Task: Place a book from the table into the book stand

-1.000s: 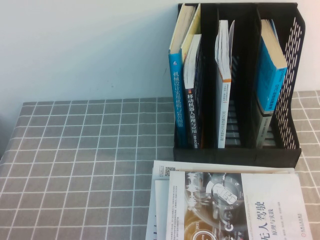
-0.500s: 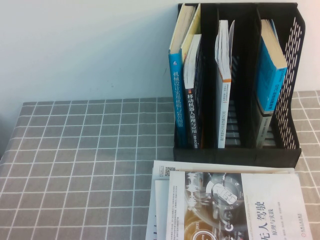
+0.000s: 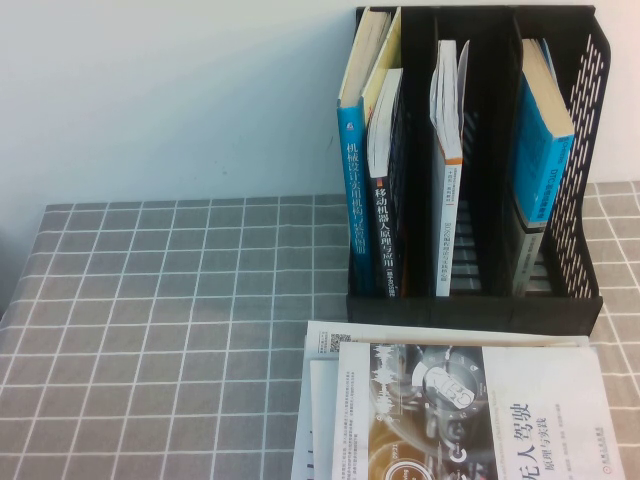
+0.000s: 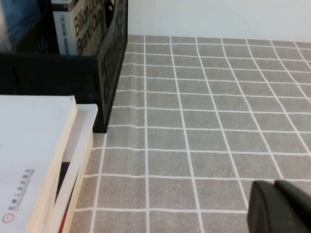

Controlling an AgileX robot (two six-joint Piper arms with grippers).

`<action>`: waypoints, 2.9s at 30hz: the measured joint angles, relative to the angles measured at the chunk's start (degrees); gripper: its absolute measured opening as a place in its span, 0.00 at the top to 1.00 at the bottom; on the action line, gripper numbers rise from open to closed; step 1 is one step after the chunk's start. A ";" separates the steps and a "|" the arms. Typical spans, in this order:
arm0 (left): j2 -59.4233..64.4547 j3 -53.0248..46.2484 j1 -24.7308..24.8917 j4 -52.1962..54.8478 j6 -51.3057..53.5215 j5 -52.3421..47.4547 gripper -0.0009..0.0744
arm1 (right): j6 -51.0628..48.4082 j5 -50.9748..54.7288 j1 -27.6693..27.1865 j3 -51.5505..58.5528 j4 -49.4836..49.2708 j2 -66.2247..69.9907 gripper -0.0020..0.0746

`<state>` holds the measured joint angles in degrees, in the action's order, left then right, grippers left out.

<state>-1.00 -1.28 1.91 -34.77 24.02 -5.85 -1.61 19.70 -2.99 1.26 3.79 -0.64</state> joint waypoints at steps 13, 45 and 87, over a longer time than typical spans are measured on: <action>0.00 0.00 0.00 0.00 0.00 0.00 0.99 | 0.00 0.00 0.00 0.00 0.00 0.00 0.98; 0.00 0.00 0.00 3.82 -7.57 63.76 0.99 | 0.00 0.00 0.00 0.00 0.00 0.00 0.98; -0.03 0.23 0.00 -38.07 81.00 17.77 0.99 | 0.85 0.00 0.00 0.00 0.00 0.00 0.98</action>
<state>-1.04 -1.05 1.91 -72.84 105.02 11.92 -0.76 19.70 -2.99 1.26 3.79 -0.64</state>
